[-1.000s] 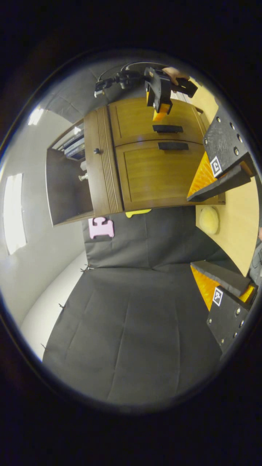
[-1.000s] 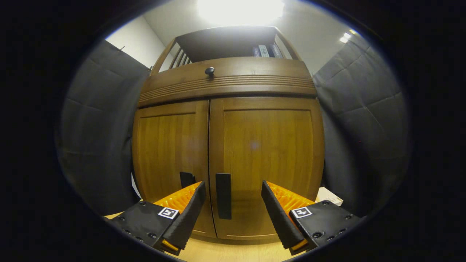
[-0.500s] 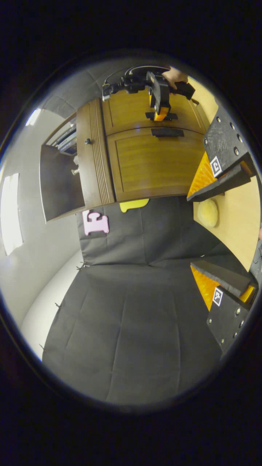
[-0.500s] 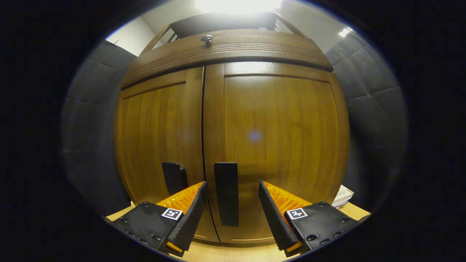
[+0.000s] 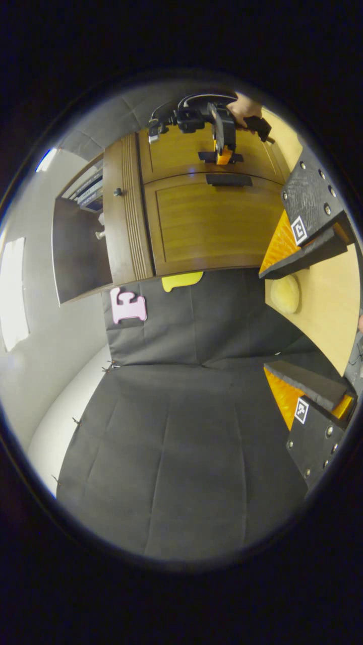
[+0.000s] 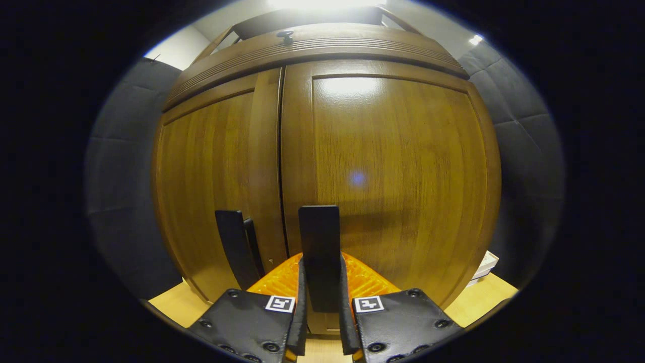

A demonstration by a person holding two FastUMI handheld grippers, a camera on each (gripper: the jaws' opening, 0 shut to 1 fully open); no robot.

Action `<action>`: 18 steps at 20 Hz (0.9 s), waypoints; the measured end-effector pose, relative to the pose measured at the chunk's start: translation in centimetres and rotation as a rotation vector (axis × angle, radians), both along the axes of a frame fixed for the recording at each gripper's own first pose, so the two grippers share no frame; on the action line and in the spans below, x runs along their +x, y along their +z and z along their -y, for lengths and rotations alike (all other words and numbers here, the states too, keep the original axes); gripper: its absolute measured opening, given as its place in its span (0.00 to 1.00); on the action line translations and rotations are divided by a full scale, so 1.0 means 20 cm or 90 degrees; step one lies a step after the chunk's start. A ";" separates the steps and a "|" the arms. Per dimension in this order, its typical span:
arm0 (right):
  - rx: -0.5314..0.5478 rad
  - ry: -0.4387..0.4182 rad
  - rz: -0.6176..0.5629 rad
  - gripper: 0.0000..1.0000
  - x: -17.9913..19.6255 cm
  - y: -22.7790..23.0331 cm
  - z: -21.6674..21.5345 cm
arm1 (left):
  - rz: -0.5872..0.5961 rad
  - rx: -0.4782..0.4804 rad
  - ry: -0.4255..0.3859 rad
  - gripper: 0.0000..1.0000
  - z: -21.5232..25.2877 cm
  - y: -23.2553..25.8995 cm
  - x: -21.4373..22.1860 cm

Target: Open the right door of the double-door shoe cabinet with the right hand, and open the left door with the left hand.

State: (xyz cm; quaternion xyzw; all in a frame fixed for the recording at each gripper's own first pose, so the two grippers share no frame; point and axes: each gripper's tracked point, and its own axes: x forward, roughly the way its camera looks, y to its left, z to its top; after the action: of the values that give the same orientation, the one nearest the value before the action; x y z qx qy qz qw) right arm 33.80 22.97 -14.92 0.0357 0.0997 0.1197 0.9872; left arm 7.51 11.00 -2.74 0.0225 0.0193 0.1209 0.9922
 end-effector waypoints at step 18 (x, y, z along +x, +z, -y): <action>0.014 0.099 -0.011 0.26 -0.47 0.06 0.23 | 0.029 -0.011 -0.078 0.95 0.03 0.06 0.02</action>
State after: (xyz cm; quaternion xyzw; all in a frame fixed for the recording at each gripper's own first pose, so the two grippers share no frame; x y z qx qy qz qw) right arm 24.36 18.37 -13.62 0.0399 0.1093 0.1966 0.9735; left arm 7.98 10.48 -1.52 0.0121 -0.0037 0.0605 0.9981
